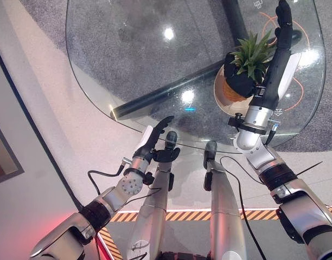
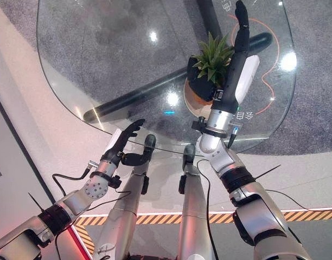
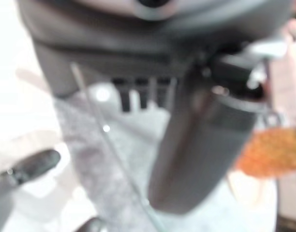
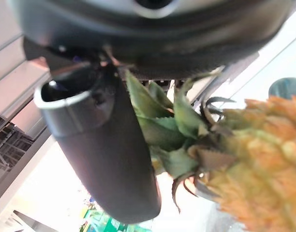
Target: Pick up the fruit to the plate
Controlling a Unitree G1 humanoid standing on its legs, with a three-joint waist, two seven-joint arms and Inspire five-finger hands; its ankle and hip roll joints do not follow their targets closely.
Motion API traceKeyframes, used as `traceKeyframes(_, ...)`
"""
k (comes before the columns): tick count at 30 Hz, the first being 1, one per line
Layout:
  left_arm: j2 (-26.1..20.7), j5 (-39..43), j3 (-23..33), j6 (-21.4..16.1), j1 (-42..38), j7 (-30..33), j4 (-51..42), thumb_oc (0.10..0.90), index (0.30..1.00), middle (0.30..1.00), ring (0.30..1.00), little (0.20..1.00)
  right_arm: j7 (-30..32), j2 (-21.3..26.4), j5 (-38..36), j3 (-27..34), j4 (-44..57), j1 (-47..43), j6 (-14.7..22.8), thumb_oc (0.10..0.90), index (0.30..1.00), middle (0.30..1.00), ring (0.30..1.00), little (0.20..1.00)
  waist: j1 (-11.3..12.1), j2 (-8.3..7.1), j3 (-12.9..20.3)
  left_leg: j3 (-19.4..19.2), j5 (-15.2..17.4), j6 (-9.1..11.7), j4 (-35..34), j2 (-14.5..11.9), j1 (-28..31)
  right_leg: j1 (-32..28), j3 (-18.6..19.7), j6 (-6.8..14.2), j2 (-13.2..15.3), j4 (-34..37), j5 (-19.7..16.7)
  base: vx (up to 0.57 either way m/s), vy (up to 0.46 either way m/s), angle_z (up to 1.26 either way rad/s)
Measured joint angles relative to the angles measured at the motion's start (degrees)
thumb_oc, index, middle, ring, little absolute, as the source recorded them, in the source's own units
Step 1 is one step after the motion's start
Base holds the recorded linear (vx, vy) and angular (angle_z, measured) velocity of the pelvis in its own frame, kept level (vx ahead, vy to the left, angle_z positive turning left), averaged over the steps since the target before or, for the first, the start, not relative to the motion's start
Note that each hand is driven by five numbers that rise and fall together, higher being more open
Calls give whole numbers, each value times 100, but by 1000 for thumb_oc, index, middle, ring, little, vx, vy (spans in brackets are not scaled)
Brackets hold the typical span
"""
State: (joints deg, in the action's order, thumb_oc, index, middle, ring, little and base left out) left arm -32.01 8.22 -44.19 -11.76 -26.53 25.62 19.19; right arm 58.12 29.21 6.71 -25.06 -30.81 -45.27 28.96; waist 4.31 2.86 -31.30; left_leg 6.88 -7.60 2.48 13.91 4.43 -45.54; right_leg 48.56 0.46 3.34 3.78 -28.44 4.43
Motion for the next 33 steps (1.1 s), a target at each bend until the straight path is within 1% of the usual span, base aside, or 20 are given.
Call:
traceKeyframes(11, 0, -2, 4, 4, 18, -13, 11, 800, 900, 900, 900, 900, 0, 0, 2, -1, 176, 133, -111, 800, 900, 900, 900, 900, -8, 0, 0, -2, -54, 4, -84, -16, 76, -64, 0, -3, -10, 66, -57, 0, -3, 0)
traceKeyframes(15, -1, -2, -3, 6, 20, -14, 46, 800, 900, 900, 900, 900, 0, -2, 10, -26, 211, 175, -118, 800, 900, 900, 900, 900, -9, -2, -1, -2, -57, 0, -100, -19, 244, -225, 1, 1, -10, 78, -54, -6, -33, 0)
traceKeyframes(19, -5, -2, 13, 6, 26, -15, 45, 800, 900, 900, 900, 900, 1, 7, 27, -21, 431, 192, -118, 800, 900, 900, 900, 900, -65, -3, 0, -3, -41, 25, -120, -22, 358, -335, 0, 7, -11, 85, -48, 0, 0, 0)
traceKeyframes(22, -4, -2, 12, 6, 30, -21, 45, 800, 900, 900, 900, 900, 14, 7, 184, -20, 615, 197, -130, 800, 900, 900, 900, 900, -120, -3, 0, -4, -47, 33, -120, -25, 380, -358, 1, 22, -13, 86, -39, 5, -32, -1)
traceKeyframes(25, -4, -2, 12, 6, 57, -24, 45, 800, 900, 900, 900, 900, 15, 7, 237, -21, 686, 222, -169, 800, 900, 900, 900, 900, -125, -3, 0, -6, -61, 40, -171, -38, 471, -424, 2, 16, -21, 101, -43, 10, -33, -1)
traceKeyframes(29, -3, -2, 11, 6, 141, -28, 45, 800, 900, 900, 900, 900, 26, 30, 309, -21, 750, 267, -303, 800, 900, 900, 900, 900, -127, -3, -1, -6, -65, 39, -239, -64, 624, -583, 0, 7, -43, 178, -49, 0, 0, 0)
traceKeyframes(31, -10, -2, 21, 5, 194, -28, 46, 800, 900, 900, 900, 900, 49, 47, 538, -25, 780, 277, -521, 800, 900, 900, 900, 900, -126, -3, -1, -7, -83, 15, -279, -68, 704, -645, 0, -11, -43, 186, -61, 0, 0, 0)
traceKeyframes(32, -10, -2, 21, 5, 194, -28, 46, 800, 900, 900, 900, 900, 49, 47, 538, -25, 780, 277, -521, 800, 900, 900, 900, 900, -126, -3, -1, -7, -83, 15, -279, -68, 704, -645, 0, -11, -43, 186, -61, 0, 0, 0)
traceKeyframes(33, -10, -2, 20, 5, 208, -28, 46, 800, 900, 900, 900, 900, 49, 54, 595, -26, 793, 276, -608, 800, 900, 900, 900, 900, -121, -3, -1, -7, -83, 15, -286, -70, 731, -674, -1, -12, -44, 186, -62, 0, 0, 0)
